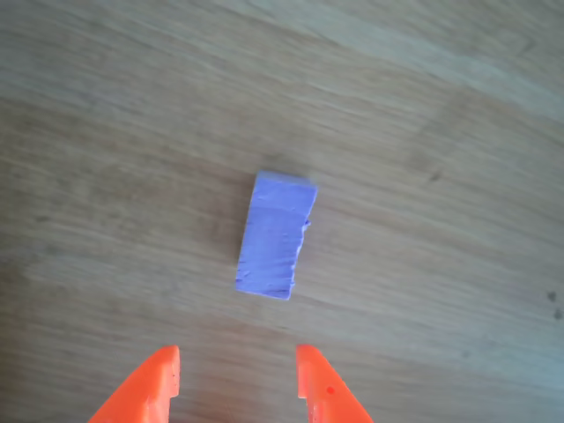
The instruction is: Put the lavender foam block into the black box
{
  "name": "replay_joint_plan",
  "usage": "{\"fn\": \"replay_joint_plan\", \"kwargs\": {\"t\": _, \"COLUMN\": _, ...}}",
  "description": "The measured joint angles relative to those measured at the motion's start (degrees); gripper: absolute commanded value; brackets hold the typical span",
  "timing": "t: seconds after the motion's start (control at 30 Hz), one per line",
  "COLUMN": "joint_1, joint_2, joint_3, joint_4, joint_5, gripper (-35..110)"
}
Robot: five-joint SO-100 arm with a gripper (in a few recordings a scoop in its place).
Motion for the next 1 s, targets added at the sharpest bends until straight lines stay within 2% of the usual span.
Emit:
{"fn": "replay_joint_plan", "kwargs": {"t": 0.3, "joint_1": -0.09, "joint_2": -2.11, "joint_3": 0.0, "joint_4": 0.0, "joint_5": 0.88, "gripper": 21}}
{"fn": "replay_joint_plan", "kwargs": {"t": 0.7, "joint_1": -0.44, "joint_2": -7.12, "joint_3": 0.0, "joint_4": -2.81, "joint_5": 1.76, "gripper": 31}}
{"fn": "replay_joint_plan", "kwargs": {"t": 1.0, "joint_1": 1.05, "joint_2": -10.28, "joint_3": 0.09, "joint_4": -6.33, "joint_5": -0.79, "gripper": 33}}
